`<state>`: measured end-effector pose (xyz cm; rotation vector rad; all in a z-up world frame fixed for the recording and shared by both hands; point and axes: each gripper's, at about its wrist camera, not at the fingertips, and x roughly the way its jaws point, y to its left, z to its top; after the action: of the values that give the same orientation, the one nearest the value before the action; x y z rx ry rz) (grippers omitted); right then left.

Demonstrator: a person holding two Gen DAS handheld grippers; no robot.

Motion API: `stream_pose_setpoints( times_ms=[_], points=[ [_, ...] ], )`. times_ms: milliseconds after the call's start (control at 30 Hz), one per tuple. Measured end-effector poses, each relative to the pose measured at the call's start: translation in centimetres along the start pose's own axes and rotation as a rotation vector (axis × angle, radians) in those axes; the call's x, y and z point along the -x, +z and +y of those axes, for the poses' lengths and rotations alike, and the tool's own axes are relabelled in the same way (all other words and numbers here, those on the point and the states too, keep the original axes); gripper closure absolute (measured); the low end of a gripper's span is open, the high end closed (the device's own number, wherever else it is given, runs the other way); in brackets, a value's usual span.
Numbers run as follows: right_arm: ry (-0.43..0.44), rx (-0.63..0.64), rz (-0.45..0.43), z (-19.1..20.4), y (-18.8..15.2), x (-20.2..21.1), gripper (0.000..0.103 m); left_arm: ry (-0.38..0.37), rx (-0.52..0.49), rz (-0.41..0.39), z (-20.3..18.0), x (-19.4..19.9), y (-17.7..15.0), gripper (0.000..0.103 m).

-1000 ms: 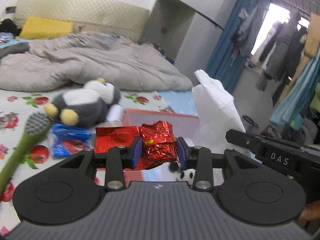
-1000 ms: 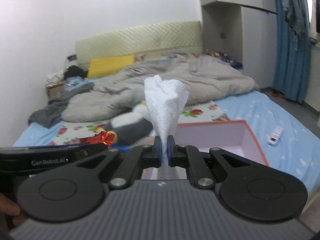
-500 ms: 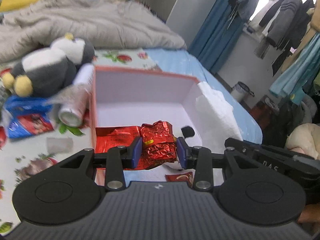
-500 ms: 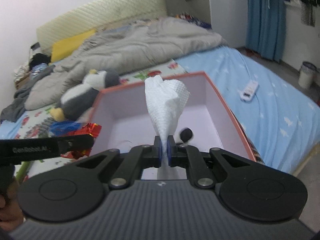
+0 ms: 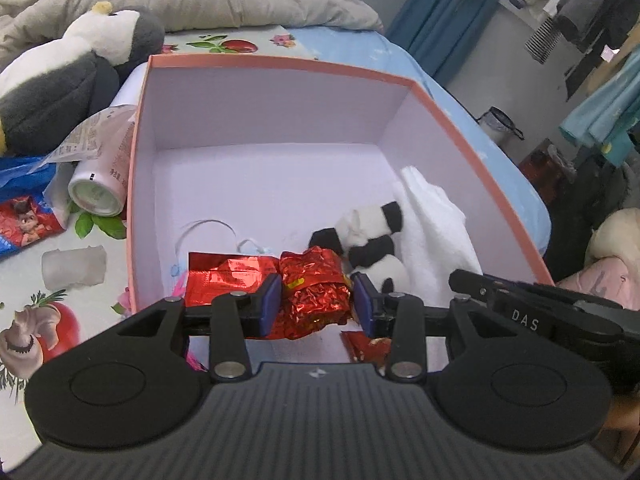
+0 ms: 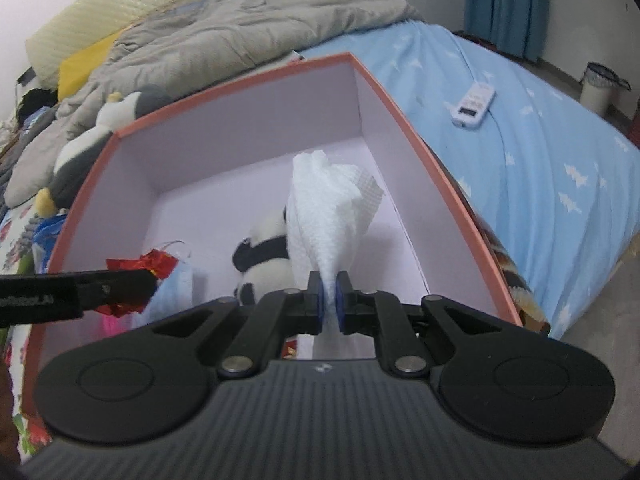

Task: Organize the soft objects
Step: 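Carry the tissue and red foil packets over the pink box and open both tools, then withdraw both tools from the box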

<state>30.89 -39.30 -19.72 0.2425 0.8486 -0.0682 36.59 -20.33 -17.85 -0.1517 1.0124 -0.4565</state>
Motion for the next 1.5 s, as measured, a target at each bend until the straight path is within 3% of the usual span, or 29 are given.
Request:
stream_pose_setpoints(
  times_ms=[100,233,267,600,967,1233,1500],
  points=[
    [0.018,-0.029,0.013,-0.4,0.0,-0.5,0.087,-0.015,0.015,0.008,0.3,-0.3,0.2,0.041],
    [0.018,-0.021,0.014,-0.2,0.0,-0.6,0.055,-0.016,0.001,-0.012,0.2,0.2,0.5,0.040],
    [0.025,-0.021,0.009,-0.3,0.1,-0.4,0.054,-0.016,-0.001,-0.018,0.0,0.6,0.5,0.040],
    [0.037,0.005,-0.096,0.8,0.9,4.2,0.054,-0.014,-0.051,-0.131,-1.4,6.4,0.4,0.040],
    [0.084,0.058,-0.256,3.9,0.7,12.5,0.054,-0.007,-0.090,-0.288,-2.7,16.4,-1.7,0.040],
    [0.134,0.132,-0.308,6.9,-0.5,17.4,0.054,0.015,-0.077,-0.382,-2.0,23.9,-4.8,0.040],
    [0.187,0.173,-0.288,9.6,-3.1,19.1,0.054,0.073,-0.029,-0.404,0.0,28.1,-9.9,0.040]
  ],
)
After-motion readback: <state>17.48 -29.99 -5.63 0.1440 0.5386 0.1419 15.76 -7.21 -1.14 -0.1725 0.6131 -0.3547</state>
